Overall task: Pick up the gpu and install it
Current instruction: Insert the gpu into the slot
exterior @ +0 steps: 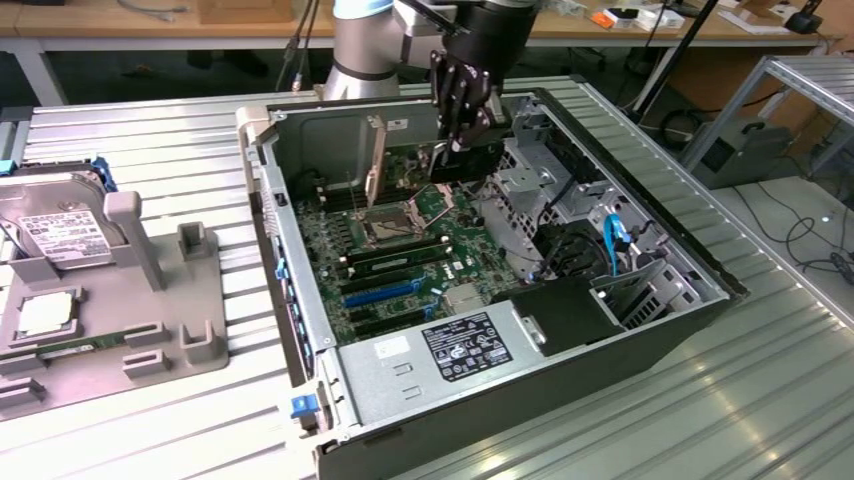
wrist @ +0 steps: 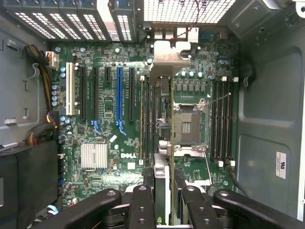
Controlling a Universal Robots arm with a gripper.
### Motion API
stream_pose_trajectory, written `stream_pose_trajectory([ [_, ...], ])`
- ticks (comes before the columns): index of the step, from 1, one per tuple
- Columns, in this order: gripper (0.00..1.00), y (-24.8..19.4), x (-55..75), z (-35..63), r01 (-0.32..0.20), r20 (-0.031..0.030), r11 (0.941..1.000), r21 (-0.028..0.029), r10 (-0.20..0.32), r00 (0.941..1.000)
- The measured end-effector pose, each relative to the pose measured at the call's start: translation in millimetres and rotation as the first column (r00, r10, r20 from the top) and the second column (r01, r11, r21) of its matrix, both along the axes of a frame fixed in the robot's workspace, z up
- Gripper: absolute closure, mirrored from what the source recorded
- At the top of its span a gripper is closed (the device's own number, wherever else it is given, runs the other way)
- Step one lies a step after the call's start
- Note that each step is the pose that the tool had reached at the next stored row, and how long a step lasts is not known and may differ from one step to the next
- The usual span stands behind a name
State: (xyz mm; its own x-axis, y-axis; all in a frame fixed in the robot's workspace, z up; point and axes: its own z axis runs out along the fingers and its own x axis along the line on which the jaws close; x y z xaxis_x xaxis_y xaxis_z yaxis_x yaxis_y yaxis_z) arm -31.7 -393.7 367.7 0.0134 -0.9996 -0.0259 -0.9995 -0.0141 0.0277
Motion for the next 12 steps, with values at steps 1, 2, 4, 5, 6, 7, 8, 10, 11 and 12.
stream_pose_trajectory([
  [1, 0.73, 0.0, 0.0, -0.2, 0.000, 0.0000, 1.0000, 0.0001, 0.000, 1.0000],
  [2, 0.73, 0.0, 0.0, -0.4, 0.000, 0.0000, 1.0000, -0.0001, 0.000, 1.0000],
  [4, 0.73, 0.0, 0.0, -0.9, 0.000, 0.0000, 1.0000, 0.0000, 0.000, 1.0000],
  [5, 0.73, 0.0, 0.0, -1.1, 0.000, 0.0000, 1.0000, 0.0000, 0.000, 1.0000],
  [6, 0.73, 0.0, 0.0, -1.3, 0.000, 0.0000, 1.0000, 0.0000, 0.000, 1.0000],
  [7, 0.73, 0.0, 0.0, -1.5, 0.000, 0.0000, 1.0000, 0.0000, 0.000, 1.0000],
  [8, 0.73, 0.0, 0.0, -1.8, 0.000, 0.0000, 1.0000, 0.0000, 0.000, 1.0000],
  [10, 0.73, 0.0, 0.0, -2.3, 0.000, 0.0000, 1.0000, 0.0000, 0.000, 1.0000],
  [11, 0.73, 0.0, 0.0, -2.4, 0.000, 0.0000, 1.0000, 0.0000, 0.000, 1.0000],
  [12, 0.73, 0.0, 0.0, -2.6, 0.000, 0.0000, 1.0000, 0.0000, 0.000, 1.0000],
])
